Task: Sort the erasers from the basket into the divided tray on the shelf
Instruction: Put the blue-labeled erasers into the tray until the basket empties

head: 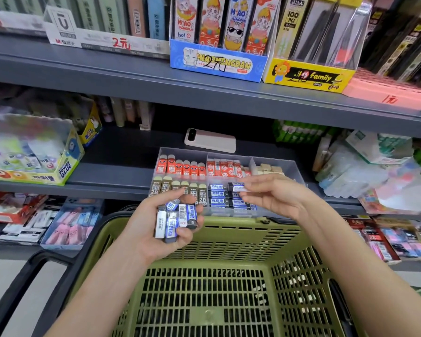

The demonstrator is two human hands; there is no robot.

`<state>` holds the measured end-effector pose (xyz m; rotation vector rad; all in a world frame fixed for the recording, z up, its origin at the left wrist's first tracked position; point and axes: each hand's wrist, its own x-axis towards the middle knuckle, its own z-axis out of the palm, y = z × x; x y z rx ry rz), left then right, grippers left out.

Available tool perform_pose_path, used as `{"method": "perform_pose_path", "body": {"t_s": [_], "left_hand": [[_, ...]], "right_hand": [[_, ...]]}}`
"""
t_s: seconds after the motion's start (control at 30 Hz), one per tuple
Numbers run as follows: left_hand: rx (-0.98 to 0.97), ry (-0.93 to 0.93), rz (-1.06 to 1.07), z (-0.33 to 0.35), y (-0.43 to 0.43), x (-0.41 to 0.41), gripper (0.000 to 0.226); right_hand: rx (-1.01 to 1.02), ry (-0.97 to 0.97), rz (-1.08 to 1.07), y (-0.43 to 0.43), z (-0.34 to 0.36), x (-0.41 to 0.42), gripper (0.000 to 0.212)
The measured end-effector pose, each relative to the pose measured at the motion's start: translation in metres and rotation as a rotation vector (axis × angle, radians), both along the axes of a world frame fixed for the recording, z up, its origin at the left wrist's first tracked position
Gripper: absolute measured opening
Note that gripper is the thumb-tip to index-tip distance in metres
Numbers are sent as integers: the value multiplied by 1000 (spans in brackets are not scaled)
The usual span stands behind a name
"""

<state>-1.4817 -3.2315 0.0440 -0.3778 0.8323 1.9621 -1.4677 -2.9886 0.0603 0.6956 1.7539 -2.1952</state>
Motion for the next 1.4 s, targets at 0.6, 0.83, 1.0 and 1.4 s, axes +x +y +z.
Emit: {"method": "perform_pose_path", "body": {"t_s": [0.6, 0.83, 1.0, 1.4], "left_hand": [[44, -55, 111, 8, -2, -2, 31], [6, 71, 33, 11, 1, 0, 38], [-12, 97, 9, 12, 5, 2, 45], [-21, 39, 100, 8, -6, -7, 42]], "right_hand": [[959, 308, 330, -33, -24, 5, 3], [1044, 546, 235, -57, -1, 18, 18], [992, 587, 496, -79, 9, 22, 19], [566, 362, 192, -33, 8, -7, 24]]}}
